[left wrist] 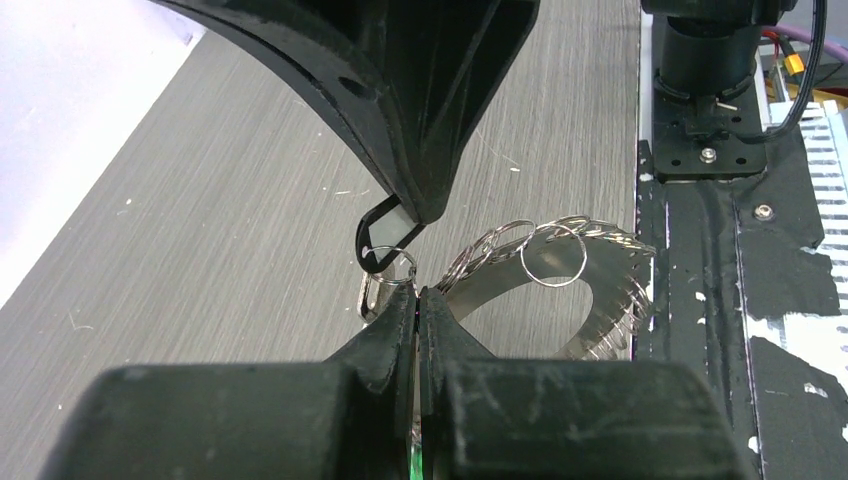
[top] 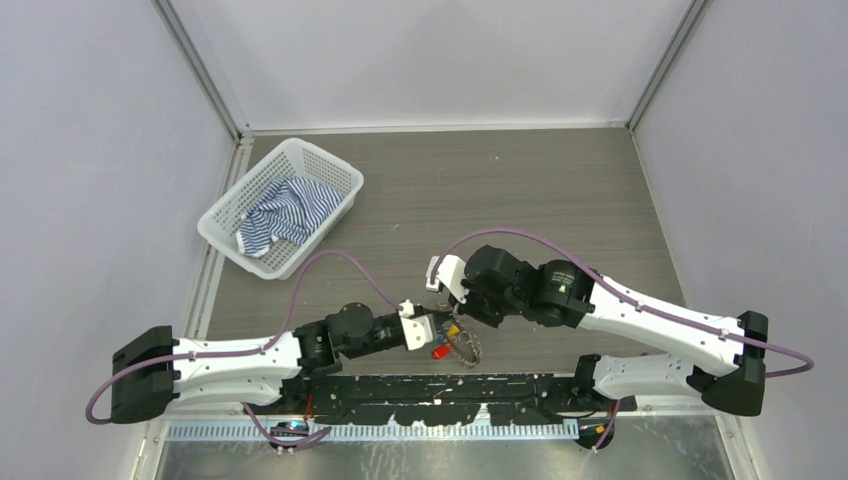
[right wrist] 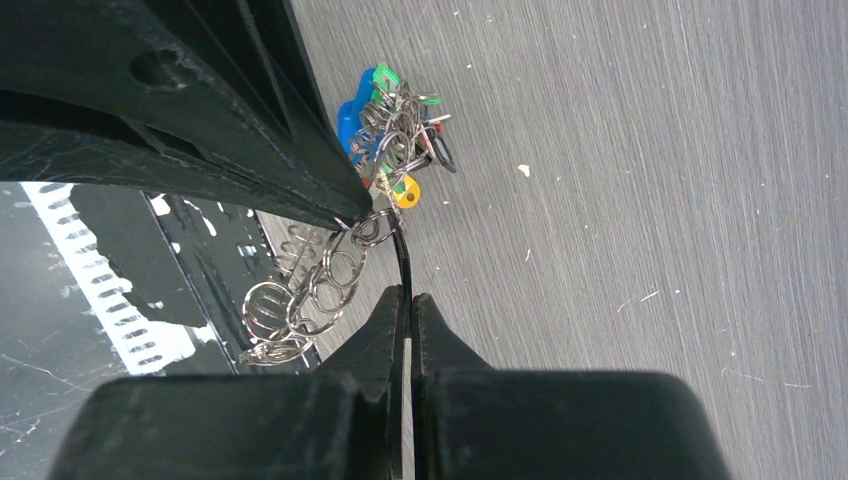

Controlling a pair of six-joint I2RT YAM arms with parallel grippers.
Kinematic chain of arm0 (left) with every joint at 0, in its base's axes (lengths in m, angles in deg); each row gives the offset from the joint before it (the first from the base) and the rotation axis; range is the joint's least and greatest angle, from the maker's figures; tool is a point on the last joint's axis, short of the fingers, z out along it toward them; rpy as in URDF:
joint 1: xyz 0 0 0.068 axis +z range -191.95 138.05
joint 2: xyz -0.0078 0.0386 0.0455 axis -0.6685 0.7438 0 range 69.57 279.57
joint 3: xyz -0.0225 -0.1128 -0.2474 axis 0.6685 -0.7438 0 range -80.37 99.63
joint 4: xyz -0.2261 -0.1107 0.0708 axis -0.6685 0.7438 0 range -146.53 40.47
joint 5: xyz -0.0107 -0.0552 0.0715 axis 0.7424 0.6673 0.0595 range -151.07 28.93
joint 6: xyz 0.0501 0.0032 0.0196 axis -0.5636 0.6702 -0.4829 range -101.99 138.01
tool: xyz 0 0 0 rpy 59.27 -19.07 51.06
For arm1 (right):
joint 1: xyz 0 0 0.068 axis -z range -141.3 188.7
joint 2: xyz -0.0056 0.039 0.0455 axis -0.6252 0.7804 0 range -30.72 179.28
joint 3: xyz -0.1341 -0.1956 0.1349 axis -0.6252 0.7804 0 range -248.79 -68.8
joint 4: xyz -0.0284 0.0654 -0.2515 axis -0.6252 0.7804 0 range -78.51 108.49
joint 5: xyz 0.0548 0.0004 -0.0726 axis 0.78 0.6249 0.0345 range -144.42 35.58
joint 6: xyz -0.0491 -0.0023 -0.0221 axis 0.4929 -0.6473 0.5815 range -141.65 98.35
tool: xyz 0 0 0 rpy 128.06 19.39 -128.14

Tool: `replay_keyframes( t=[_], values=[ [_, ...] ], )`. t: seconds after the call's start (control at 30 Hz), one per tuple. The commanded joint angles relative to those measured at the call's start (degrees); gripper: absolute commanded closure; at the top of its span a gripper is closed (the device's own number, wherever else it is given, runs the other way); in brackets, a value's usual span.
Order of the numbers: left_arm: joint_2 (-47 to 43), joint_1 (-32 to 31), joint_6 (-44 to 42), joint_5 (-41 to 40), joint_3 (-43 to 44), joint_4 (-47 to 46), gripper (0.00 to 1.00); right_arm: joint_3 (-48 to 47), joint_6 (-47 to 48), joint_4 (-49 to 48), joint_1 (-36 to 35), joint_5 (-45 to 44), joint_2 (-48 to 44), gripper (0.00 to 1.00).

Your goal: Remove the keys from the keyring

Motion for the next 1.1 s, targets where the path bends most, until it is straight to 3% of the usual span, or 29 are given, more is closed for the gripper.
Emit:
replay_keyframes(
  t=[0.0,0.23,0.7,0.83,1.07],
  values=[
    [-0.9,-1.2,1.2,-0.3,0.5,-7.4,1.0,-2.3,0.0,-3.8,-0.8,-1.2,-2.4,0.99],
    [-0.4,-1.1,3.9,-4.9,-1.2,-10.1,1.0,-1.6,-0.1,-0.3,-5.2,-5.9,-1.4,0.99],
    [-1.5,-0.1,6.3,-3.6,-2.5,-11.7,1.0,-1.5,0.5,3.7,-9.5,-14.6,4.1,0.99],
    [-1.2,0.0,6.1,-3.3,-2.4,-11.5,1.0,-1.9,0.6,0.7,-9.6,-10.0,2.8,0.99],
    [-1.6,0.1,6.0,-3.6,-2.7,-12.3,1.0,-2.4,1.1,2.6,-10.6,-9.8,4.2,0.99]
  ],
)
